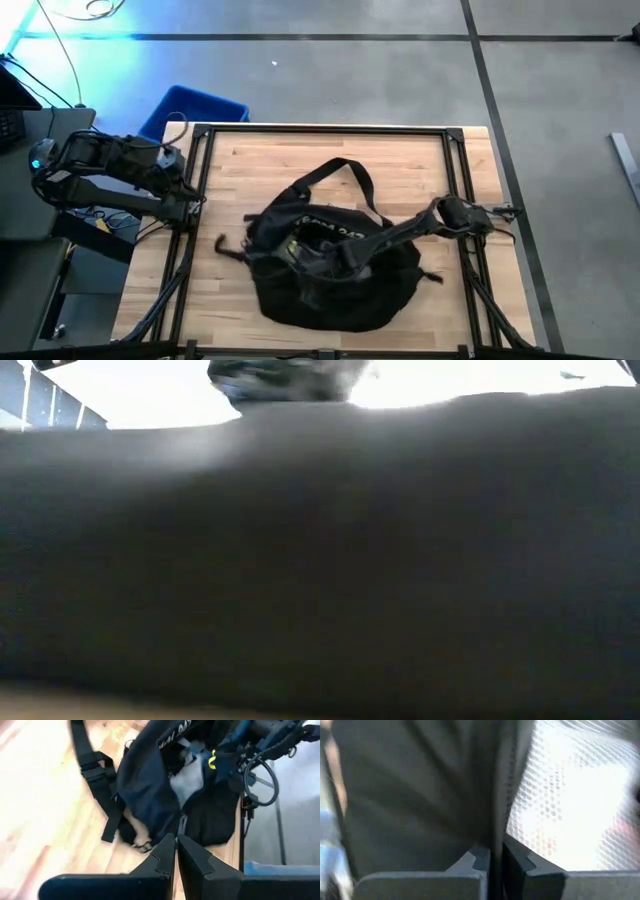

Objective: Unpack backpack
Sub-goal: Close the black backpack

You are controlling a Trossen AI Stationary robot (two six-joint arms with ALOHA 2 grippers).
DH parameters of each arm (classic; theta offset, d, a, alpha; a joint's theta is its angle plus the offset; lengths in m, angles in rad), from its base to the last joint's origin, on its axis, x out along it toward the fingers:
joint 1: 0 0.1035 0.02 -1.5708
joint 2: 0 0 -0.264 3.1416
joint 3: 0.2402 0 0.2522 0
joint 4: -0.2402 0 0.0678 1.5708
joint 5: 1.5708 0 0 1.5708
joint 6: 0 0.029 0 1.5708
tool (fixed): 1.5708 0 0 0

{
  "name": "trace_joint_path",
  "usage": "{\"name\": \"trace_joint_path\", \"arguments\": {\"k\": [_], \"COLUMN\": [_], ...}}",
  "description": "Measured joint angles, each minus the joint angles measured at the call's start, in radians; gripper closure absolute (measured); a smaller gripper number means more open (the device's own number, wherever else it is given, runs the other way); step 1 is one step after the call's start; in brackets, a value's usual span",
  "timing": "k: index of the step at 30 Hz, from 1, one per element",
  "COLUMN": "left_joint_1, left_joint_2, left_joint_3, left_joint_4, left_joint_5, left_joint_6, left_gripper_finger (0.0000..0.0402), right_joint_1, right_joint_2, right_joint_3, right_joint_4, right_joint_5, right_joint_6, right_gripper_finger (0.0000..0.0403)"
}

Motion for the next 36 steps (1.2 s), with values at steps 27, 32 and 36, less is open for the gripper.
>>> {"name": "trace_joint_path", "arguments": {"k": [27, 32, 36], "left_joint_1": [-0.229, -0.264, -0.281], "left_joint_2": [-0.070, -0.074, -0.073], "left_joint_3": [-0.521, -0.521, -0.521], "left_joint_4": [0.389, 0.388, 0.387], "left_joint_5": [0.229, 0.177, 0.152], "left_joint_6": [-0.156, -0.197, -0.202], "left_gripper_finger": [0.0401, 0.0401, 0.0401], "right_joint_1": [0.025, -0.008, -0.025], "right_joint_2": [-0.018, 0.060, 0.132], "right_joint_3": [0.385, 0.359, 0.357], "right_joint_4": [-0.090, 0.128, 0.178], "right_joint_5": [0.198, 0.141, 0.063], "right_joint_6": [-0.484, -0.627, -0.708], "right_gripper_finger": [0.0186, 0.0179, 0.0181]}}
